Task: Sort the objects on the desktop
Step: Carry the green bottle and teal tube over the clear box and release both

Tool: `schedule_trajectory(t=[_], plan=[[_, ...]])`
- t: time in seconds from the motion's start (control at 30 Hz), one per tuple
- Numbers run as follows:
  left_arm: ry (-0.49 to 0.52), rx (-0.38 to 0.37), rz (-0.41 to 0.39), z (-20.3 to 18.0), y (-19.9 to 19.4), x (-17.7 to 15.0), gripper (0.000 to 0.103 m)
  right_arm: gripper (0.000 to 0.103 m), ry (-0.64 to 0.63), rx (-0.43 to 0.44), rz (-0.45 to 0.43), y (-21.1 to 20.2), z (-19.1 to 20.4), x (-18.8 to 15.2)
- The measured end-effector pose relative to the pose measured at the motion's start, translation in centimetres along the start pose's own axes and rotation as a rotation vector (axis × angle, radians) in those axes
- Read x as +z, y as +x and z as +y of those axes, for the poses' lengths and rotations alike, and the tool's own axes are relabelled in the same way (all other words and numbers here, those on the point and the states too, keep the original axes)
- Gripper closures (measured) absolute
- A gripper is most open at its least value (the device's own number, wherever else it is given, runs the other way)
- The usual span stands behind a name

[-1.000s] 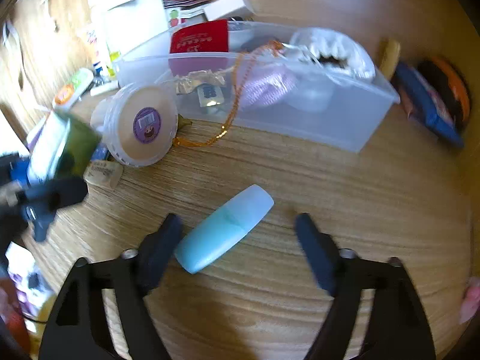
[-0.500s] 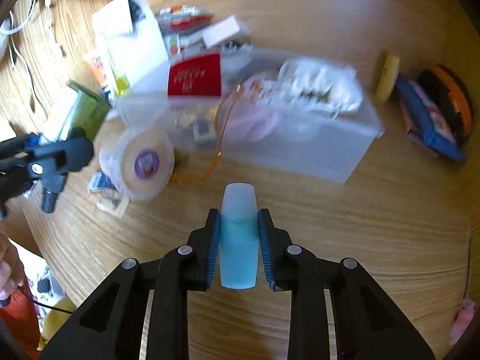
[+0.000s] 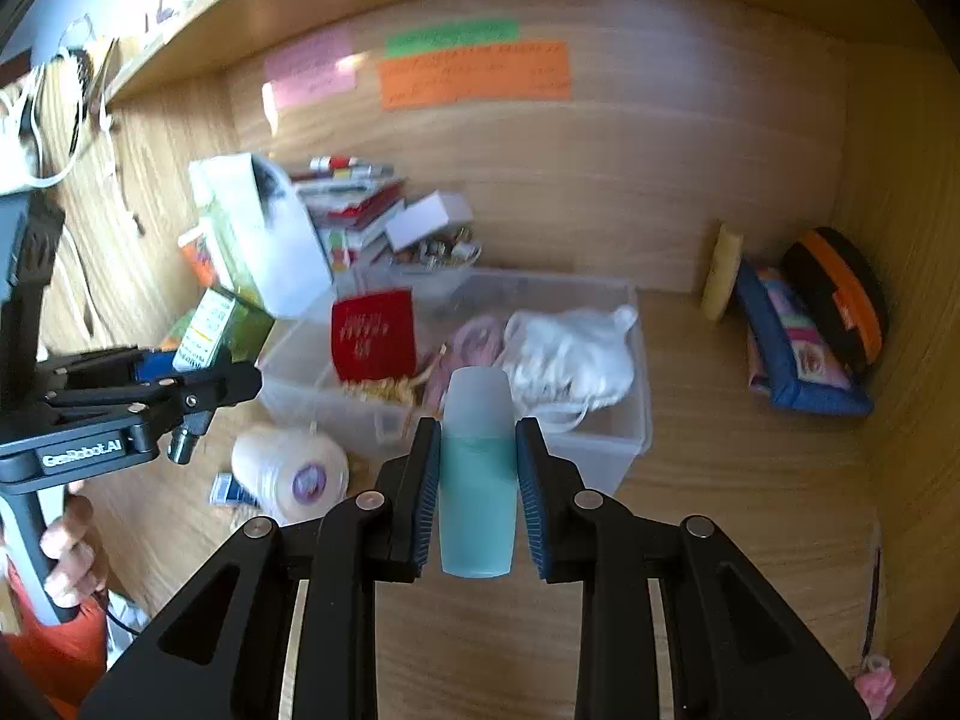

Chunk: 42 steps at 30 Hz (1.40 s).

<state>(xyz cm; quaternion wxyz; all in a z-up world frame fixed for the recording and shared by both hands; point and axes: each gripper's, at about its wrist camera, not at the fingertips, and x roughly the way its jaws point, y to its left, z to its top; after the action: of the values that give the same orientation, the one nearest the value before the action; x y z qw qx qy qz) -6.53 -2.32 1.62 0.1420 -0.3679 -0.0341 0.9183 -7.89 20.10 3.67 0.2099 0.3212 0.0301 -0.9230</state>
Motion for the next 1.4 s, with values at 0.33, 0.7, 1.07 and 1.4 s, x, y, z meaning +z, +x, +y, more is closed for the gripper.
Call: schedule_trajectory(t=[0.33,0.7,1.07,1.4], plan=[[-0.044,0.003,0.026,1.9,2.5,2.0,0.061,0.080,-0.002,-0.033,0.003,2.7,-1.5,2.8],[-0.008,-0.005,0.063,1.3,5.9,3.6,0.061,0.080,-0.056,-0.017,0.041,7.6,0.1,5.1],[-0.007,-0.039,0.133,2.0,9.5,3.2,0.061,0.080,-0.077,0.001,0.143,12.6,0.6,4.5],[0.040,-0.050,0.185,1.1,10.5,2.9,0.060,0.080,-0.109,-0.018,0.164,13.4,1.1,3.8]])
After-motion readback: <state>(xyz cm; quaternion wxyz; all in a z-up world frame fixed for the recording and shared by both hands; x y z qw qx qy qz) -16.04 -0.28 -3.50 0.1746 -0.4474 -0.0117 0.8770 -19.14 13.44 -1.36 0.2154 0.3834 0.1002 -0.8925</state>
